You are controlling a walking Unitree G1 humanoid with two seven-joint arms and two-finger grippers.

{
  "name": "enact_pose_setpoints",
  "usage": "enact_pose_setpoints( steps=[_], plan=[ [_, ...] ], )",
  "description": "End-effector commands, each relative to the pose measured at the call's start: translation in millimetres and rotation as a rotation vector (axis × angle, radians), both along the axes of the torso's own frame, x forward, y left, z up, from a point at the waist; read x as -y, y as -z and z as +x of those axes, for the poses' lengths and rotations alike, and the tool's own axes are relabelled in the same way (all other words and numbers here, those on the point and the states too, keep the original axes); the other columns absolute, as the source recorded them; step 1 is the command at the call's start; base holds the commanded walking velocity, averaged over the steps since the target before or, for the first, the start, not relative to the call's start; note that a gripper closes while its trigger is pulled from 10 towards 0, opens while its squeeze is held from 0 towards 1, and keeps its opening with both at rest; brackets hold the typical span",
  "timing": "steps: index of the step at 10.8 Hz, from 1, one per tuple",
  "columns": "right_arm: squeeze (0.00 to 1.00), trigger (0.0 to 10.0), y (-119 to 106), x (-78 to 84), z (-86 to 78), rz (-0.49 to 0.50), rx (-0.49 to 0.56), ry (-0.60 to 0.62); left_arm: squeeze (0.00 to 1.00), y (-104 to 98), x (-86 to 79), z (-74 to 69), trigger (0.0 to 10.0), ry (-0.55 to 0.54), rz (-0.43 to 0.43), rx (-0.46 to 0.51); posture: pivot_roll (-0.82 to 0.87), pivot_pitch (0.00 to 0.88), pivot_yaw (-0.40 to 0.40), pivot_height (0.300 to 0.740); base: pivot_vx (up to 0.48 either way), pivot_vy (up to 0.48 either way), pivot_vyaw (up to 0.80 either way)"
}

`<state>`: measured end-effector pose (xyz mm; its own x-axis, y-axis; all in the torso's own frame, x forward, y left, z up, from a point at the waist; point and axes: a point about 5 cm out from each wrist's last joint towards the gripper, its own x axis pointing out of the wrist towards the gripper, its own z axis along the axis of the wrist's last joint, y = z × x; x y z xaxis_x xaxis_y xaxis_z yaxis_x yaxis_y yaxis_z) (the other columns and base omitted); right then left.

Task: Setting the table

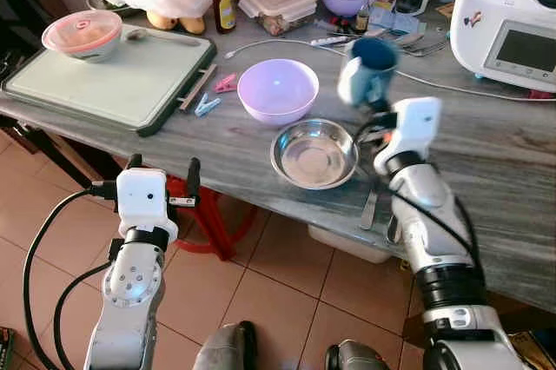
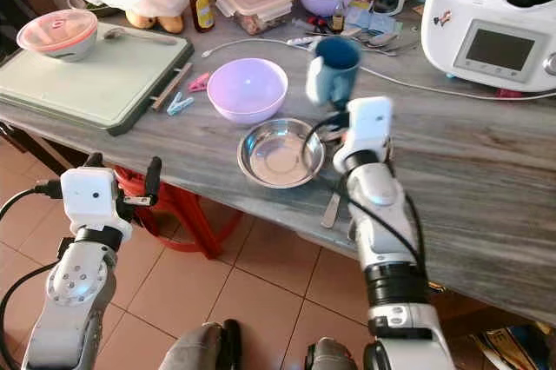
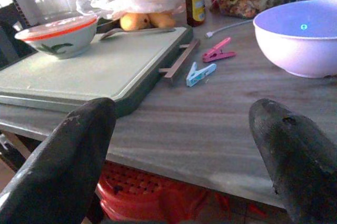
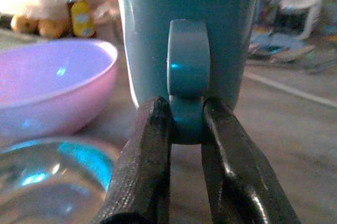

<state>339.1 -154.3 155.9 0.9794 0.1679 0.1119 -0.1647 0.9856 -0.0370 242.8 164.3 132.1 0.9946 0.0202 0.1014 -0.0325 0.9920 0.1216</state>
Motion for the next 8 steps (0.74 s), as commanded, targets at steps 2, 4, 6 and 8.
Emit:
enact_pose_setpoints(
  steps=[2,4,6,8],
  plan=[
    [0.00,10.0,12.3,-3.1,-3.8,-0.016,-0.051,-0.018,0.00,-0.6,-1.5,-3.1,10.0,-0.010,0.000,-0.004,0.08,0.191,0.067,0.740,0.000,0.000,0.00],
    [0.00,10.0,19.8,-2.5,-6.6,-0.026,-0.082,-0.022,0.00,-0.7,-1.6,-2.8,10.0,-0.009,0.001,-0.006,0.07,0.193,0.069,0.740,0.000,0.000,0.00],
    [1.00,10.0,21.5,-1.2,-6.9,-0.035,-0.088,-0.027,0.00,-1.1,-0.8,-1.4,10.0,-0.009,0.000,-0.003,0.07,0.191,0.068,0.740,0.000,0.000,0.00],
    [1.00,10.0,20.6,1.3,-8.1,-0.046,-0.084,-0.019,0.00,-0.5,0.2,-1.3,10.0,-0.010,-0.002,-0.002,0.07,0.185,0.064,0.740,0.000,0.000,0.00]
  ],
)
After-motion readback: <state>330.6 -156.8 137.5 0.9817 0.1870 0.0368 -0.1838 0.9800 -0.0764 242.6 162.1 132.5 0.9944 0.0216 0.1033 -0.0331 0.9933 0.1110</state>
